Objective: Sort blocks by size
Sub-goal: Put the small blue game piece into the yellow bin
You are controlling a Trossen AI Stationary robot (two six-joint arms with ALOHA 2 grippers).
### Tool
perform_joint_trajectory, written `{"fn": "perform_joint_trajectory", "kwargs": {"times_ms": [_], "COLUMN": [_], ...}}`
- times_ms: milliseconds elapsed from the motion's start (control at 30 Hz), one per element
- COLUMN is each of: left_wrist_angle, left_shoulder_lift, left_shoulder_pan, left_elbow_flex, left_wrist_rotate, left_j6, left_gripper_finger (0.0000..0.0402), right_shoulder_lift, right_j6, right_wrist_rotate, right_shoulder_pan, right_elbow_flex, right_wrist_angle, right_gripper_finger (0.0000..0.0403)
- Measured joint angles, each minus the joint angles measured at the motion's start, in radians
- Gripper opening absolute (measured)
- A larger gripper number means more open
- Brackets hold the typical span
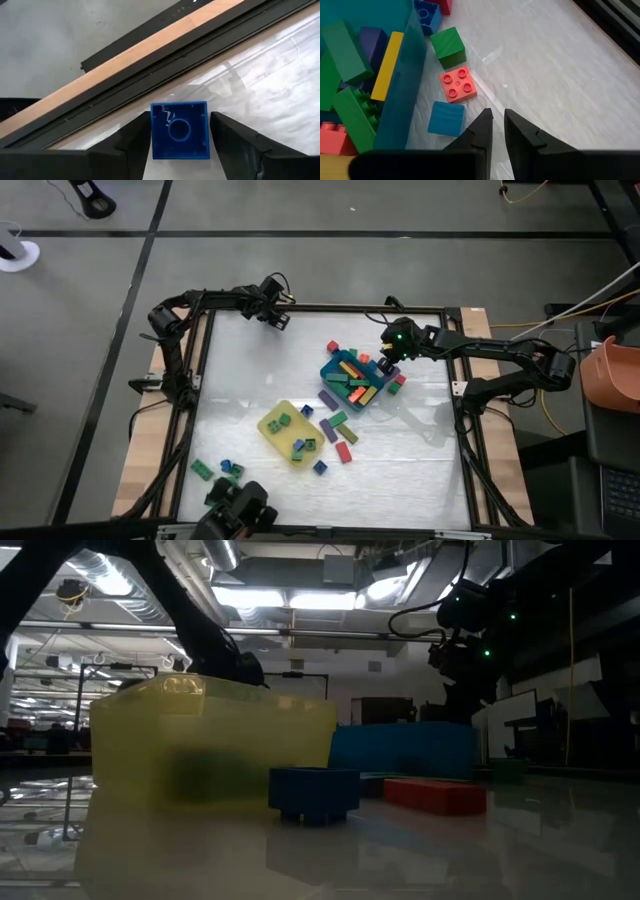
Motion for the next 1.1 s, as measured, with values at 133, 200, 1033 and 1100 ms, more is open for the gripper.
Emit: {"fn": "perform_joint_trajectory", "kwargs": {"times_ms": [133,200,1033,1100], "left_wrist_angle": [0.001,0.000,-0.391,-0.364], "left_shoulder_lift": [0.001,-0.002,-0.338,-0.335], "left_shoulder_pan": [-0.004,-0.007,-0.672,-0.778], "left_elbow_flex": [0.000,0.001,0.031,0.031], "left_wrist_rotate": [0.015,0.040,0.640,0.604], "left_j6": [-0.001,-0.010,-0.125,-0.155], "left_gripper_finger": [0.0136,0.0118,0.0124,0.0132], "right_shoulder_lift": [0.000,0.000,0.000,0.000], "right_j6": [0.000,0.000,-0.055,-0.055], "right_wrist_rotate": [0.000,0.000,-0.011,-0.011], "right_shoulder_pan": [0.000,0.000,0.001,0.001], "right_elbow_flex": [0.000,0.000,0.000,0.000], "right_wrist_angle": [0.000,-0.001,-0.084,-0.084], "right_gripper_finger": [0.0051,0.0051,0.0051,0.0051]}}
